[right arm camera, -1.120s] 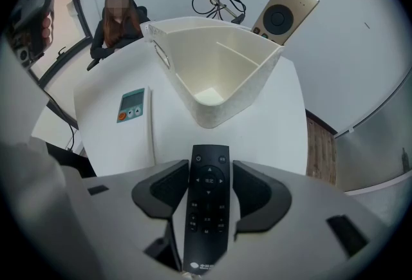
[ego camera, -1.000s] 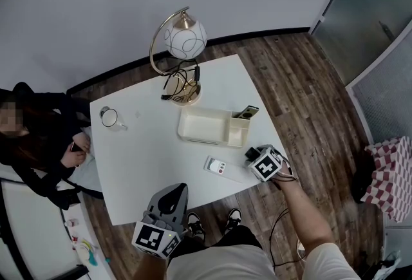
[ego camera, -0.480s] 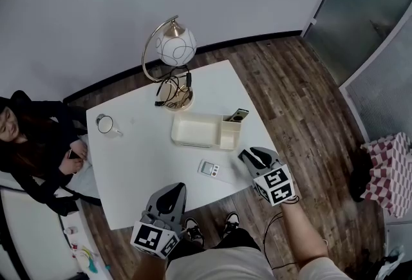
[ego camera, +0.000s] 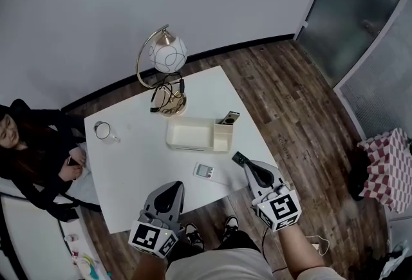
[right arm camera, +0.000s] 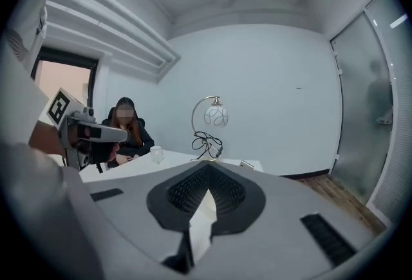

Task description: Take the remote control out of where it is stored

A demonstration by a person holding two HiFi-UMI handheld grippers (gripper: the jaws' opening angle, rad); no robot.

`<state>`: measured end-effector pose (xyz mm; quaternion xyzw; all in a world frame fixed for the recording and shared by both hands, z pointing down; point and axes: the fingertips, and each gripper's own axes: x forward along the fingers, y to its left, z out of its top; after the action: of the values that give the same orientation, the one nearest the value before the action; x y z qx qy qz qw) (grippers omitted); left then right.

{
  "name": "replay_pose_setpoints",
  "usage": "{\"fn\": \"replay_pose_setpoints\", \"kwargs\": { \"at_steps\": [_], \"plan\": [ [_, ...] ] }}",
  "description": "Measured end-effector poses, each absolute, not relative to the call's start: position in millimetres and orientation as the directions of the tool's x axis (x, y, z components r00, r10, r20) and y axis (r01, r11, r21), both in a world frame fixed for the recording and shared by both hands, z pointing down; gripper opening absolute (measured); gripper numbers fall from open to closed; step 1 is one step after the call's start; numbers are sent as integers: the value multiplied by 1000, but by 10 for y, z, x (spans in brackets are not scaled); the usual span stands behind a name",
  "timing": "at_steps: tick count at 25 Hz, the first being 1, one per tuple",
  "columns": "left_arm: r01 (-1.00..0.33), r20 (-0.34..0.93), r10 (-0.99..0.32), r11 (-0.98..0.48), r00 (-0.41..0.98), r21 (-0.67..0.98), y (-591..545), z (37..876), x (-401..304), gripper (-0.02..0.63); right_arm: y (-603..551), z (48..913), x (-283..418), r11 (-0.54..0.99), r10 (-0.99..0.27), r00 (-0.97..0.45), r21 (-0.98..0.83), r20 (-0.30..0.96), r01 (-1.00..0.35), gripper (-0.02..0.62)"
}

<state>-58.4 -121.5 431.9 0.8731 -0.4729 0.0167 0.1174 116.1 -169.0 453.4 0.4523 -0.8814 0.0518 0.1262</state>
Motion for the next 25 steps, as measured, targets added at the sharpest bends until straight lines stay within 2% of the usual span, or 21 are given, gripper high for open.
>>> {"fn": "replay_pose_setpoints", "kwargs": {
  "at_steps": [6, 15, 25],
  "plan": [
    [-825, 124, -820, -536, 559, 177, -1206, 4244, -548, 8, -1469, 4400, 1211, 573, -803, -561, 2, 199, -820, 9],
    [-809, 80, -808, -570, 584, 147, -1171, 4136, -452, 7, -1452, 4421, 1277, 556, -812, -547, -18, 205, -831, 9],
    [-819, 99, -816, -553, 570, 155, -1150, 4176, -480, 7, -1521, 4434, 1348, 527, -826, -523, -42, 213, -849, 11]
  ]
}}
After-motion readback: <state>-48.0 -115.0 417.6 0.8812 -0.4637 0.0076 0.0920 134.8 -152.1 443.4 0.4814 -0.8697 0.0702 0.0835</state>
